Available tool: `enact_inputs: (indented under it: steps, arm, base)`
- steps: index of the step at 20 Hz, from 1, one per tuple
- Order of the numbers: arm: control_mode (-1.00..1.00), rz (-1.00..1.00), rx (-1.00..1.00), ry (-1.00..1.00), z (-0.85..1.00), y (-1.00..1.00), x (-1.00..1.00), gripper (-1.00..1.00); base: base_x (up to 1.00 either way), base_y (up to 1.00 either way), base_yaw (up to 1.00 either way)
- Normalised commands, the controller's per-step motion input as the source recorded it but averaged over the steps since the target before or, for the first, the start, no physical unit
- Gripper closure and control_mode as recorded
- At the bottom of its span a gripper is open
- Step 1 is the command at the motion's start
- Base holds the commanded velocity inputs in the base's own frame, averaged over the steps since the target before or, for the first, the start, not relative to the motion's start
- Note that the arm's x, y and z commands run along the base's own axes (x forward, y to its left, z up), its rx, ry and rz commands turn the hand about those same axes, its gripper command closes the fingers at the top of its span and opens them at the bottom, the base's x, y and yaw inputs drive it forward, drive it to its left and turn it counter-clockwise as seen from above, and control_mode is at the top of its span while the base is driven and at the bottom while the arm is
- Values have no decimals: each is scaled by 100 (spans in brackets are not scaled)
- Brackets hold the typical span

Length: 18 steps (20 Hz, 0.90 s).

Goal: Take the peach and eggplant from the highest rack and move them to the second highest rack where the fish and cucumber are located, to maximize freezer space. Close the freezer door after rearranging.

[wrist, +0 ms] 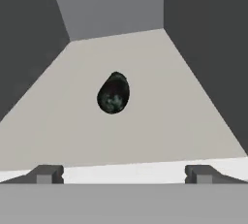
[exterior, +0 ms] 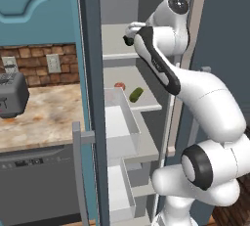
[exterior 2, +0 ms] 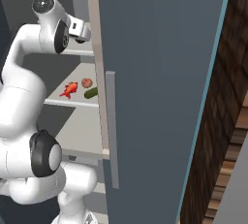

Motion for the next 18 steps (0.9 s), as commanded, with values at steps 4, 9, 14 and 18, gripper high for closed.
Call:
enact_inputs:
  steps: [4, 9, 14, 18]
  arm:
    - [-100, 0, -12, 0, -39, 0, 25, -100]
    - [-100, 2, 0, -2, -12, 2, 29, -100]
    - [-100, 2, 0, 0, 0, 6, 47, -100]
    - [-100, 0, 0, 0, 0, 8, 54, -100]
  base:
    - [0, 0, 0]
    - [0, 0, 0]
    - [0, 0, 0]
    - [0, 0, 0]
